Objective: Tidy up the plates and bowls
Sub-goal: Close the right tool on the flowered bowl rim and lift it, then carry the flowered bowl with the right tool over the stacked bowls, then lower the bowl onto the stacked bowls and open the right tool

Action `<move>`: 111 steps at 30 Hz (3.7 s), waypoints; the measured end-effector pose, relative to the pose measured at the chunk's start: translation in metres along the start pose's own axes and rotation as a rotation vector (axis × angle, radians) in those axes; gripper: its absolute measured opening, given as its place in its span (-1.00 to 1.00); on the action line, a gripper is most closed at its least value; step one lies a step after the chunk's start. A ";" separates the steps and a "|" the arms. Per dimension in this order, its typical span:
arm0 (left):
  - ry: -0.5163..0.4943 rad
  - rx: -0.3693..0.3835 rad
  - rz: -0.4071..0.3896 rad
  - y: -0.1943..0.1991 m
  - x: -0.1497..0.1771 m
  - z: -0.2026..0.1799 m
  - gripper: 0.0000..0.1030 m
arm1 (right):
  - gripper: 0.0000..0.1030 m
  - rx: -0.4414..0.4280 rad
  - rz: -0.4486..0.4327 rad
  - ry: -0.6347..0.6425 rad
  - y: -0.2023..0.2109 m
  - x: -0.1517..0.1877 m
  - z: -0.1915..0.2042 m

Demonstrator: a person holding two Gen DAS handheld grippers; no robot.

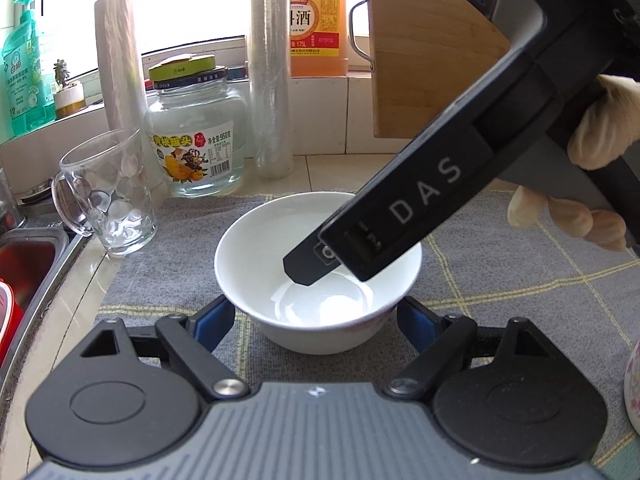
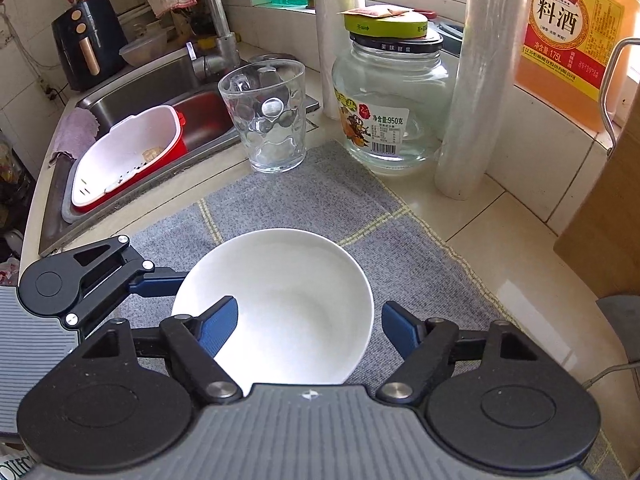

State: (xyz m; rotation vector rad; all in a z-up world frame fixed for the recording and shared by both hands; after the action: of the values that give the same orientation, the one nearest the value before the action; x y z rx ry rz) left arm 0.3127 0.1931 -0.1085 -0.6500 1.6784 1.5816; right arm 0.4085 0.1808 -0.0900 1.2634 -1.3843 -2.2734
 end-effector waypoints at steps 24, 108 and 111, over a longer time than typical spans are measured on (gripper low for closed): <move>-0.065 0.039 0.029 0.014 -0.003 -0.007 0.70 | 0.52 -0.034 -0.010 -0.030 0.021 0.006 0.010; -0.435 0.485 0.092 0.126 0.017 -0.211 0.70 | 0.53 0.220 -0.160 -0.400 0.212 0.219 0.019; -0.427 0.496 0.101 0.124 0.017 -0.211 0.70 | 0.53 0.225 -0.156 -0.397 0.211 0.220 0.019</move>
State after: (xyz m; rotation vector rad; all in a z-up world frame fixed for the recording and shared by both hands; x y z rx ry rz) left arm 0.1708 0.0020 -0.0497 0.0263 1.6904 1.1867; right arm 0.2065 -0.0428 -0.0416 1.0460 -1.7705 -2.6449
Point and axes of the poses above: each gripper's, at about its wrist camera, not at the fingertips, and y roughly against the way its jaws point, z to its left, x to its underside, the point moved 8 cm from there along -y, roughly the way its jaws point, and after that the axes turned 1 degree about -x, right-handed, at the moved point
